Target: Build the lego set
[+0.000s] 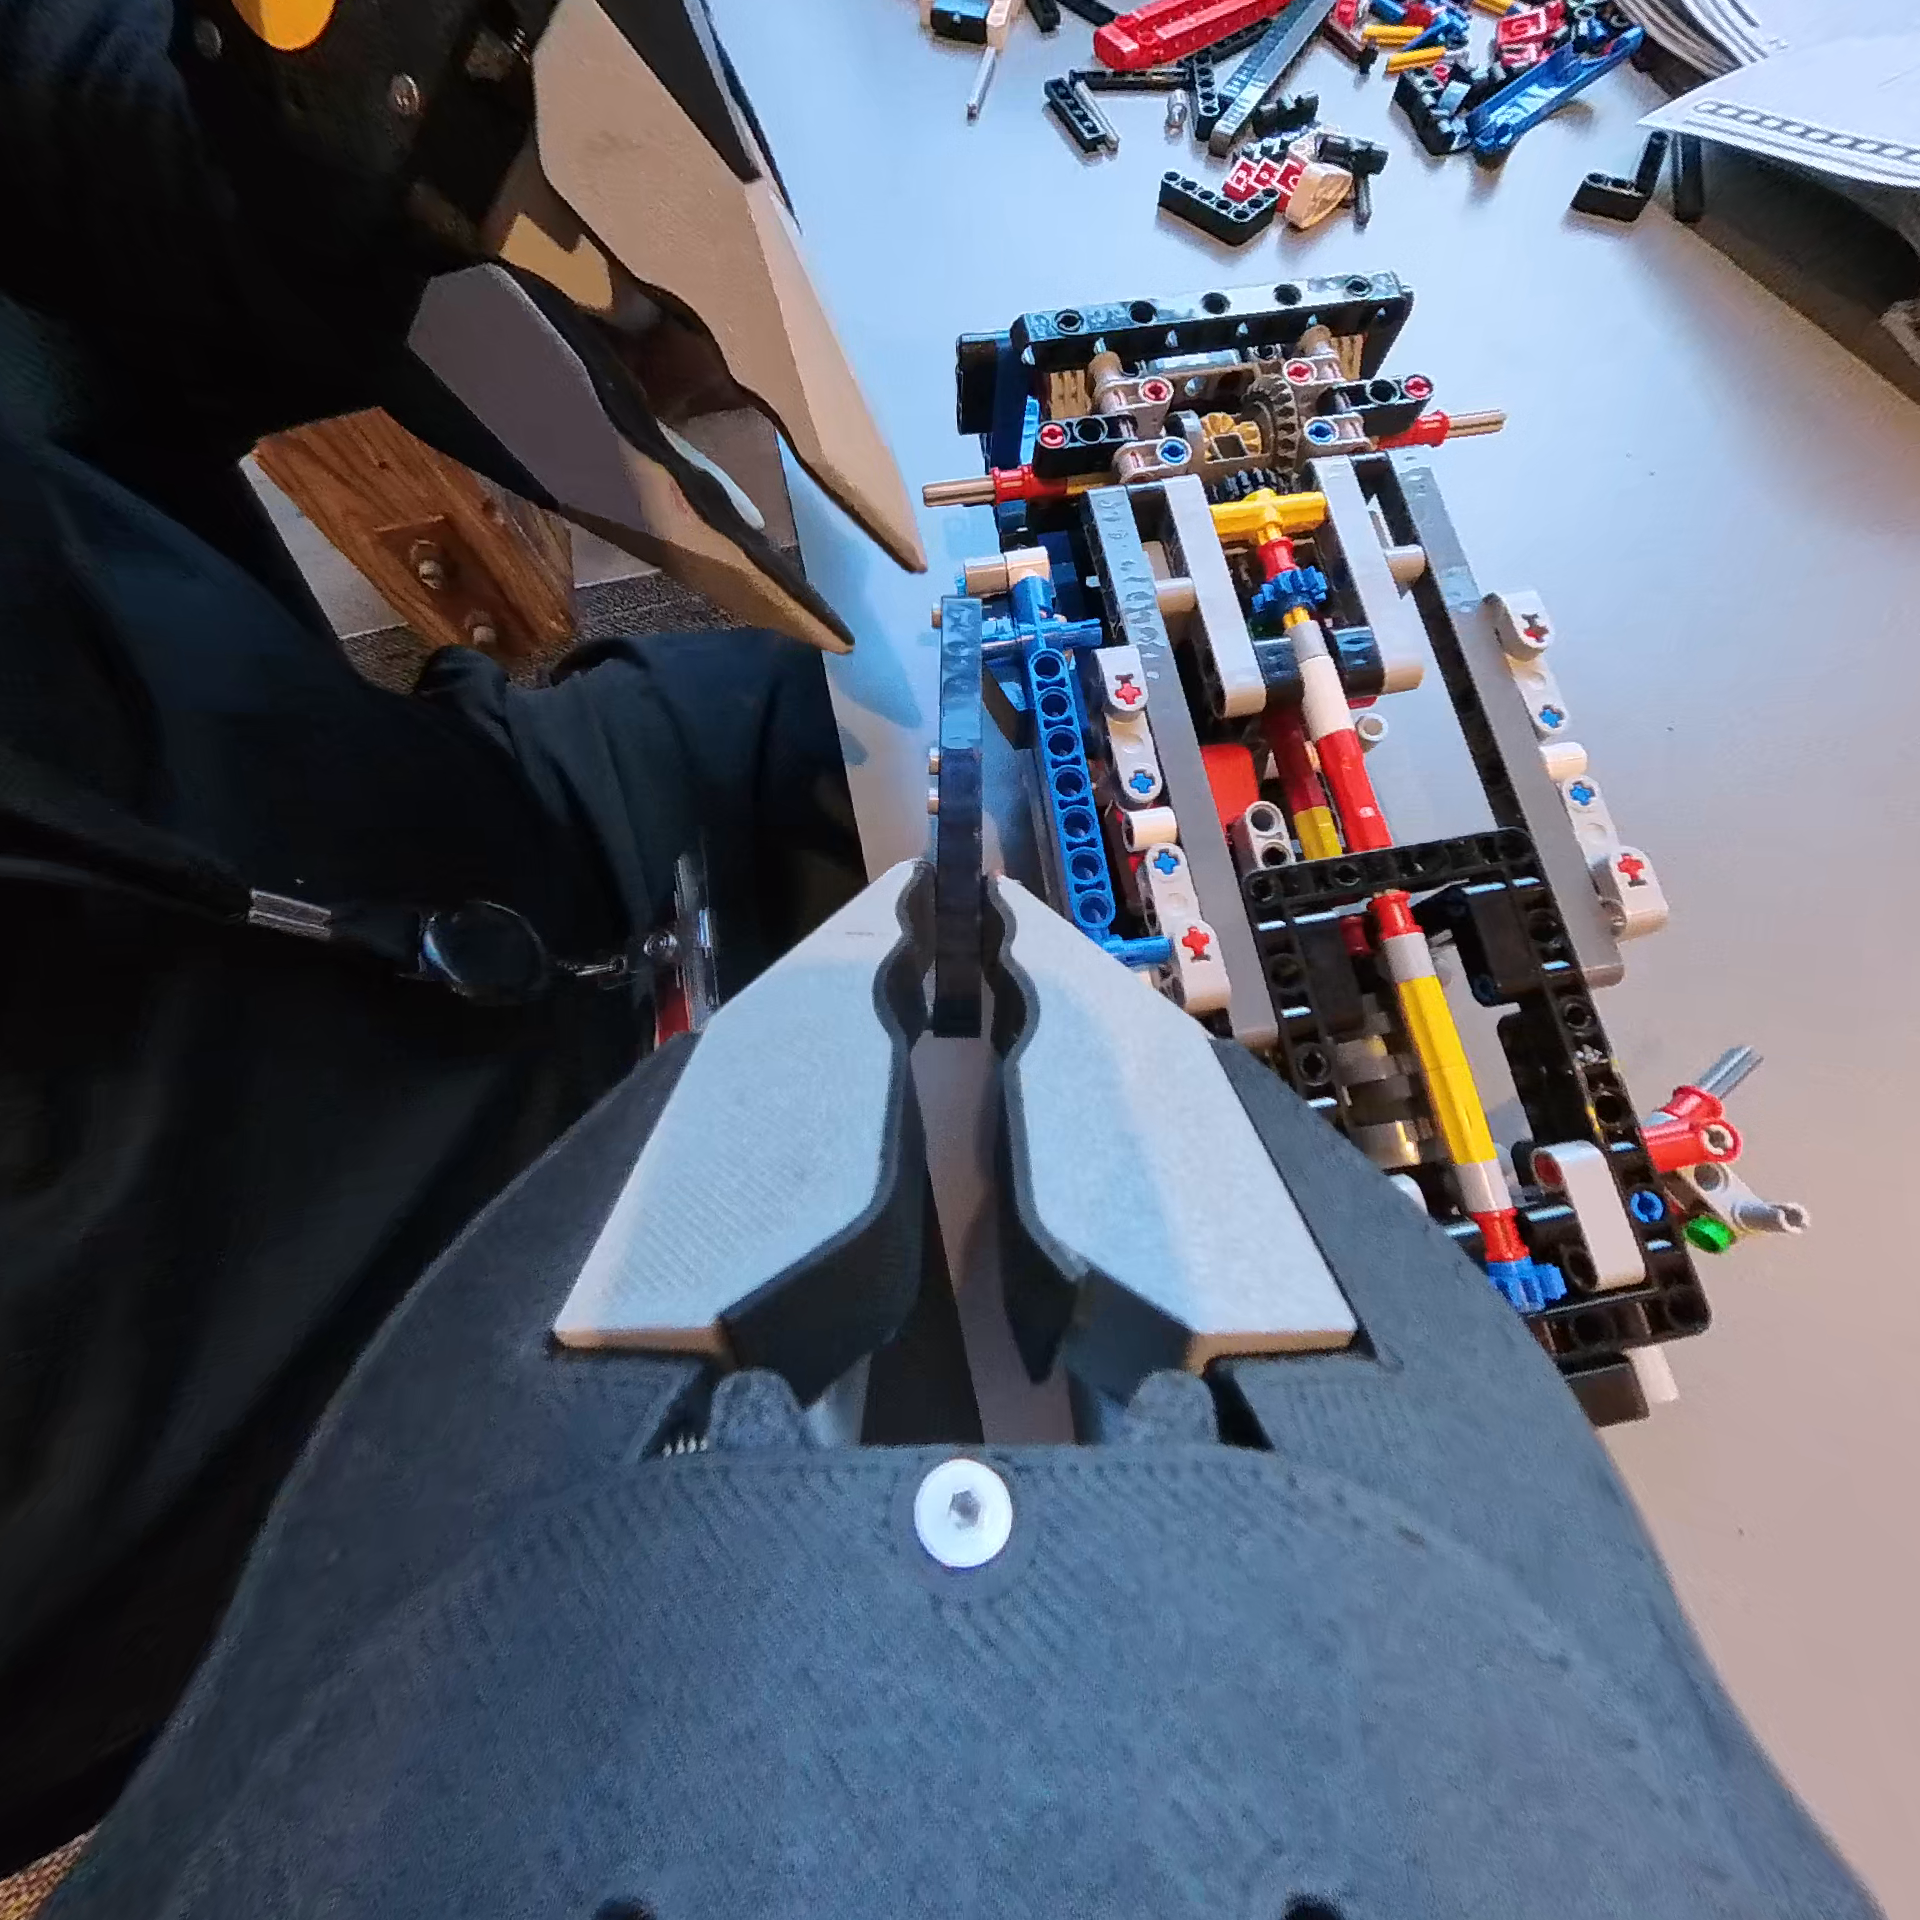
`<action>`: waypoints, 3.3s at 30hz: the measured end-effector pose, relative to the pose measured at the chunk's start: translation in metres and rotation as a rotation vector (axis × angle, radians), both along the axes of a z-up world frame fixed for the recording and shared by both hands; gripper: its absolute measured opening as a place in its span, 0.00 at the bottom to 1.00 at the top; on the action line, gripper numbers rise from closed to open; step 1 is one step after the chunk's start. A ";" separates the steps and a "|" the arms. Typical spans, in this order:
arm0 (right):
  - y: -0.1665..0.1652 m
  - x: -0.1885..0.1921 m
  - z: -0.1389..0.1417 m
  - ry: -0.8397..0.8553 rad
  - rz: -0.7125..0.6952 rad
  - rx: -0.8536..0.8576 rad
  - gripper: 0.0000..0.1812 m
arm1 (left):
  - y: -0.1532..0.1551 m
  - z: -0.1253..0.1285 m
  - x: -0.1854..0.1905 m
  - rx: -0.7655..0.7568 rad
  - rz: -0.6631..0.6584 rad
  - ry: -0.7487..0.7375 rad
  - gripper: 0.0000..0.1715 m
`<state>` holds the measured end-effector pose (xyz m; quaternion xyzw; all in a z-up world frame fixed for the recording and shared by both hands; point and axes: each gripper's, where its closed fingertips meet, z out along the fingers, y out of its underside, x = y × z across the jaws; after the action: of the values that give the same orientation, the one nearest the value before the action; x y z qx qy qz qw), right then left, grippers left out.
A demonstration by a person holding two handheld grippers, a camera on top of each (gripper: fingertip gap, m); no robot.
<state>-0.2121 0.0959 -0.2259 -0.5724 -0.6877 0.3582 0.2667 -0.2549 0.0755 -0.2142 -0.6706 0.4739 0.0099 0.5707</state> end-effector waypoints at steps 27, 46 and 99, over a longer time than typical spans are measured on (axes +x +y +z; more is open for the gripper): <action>0.005 -0.001 0.002 -0.018 0.002 0.045 0.04 | 0.018 -0.002 0.003 0.168 -0.001 0.339 0.09; 0.015 0.002 0.029 0.011 -0.011 0.130 0.13 | 0.021 -0.001 0.003 0.211 0.055 0.450 0.04; 0.009 -0.062 0.009 -0.111 0.186 0.173 0.17 | 0.029 -0.002 -0.019 0.311 0.090 0.543 0.03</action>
<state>-0.2740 0.1051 -0.2173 -0.4999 -0.7799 0.2884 0.2422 -0.2740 0.1043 -0.2164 -0.5684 0.5716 0.2861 0.5180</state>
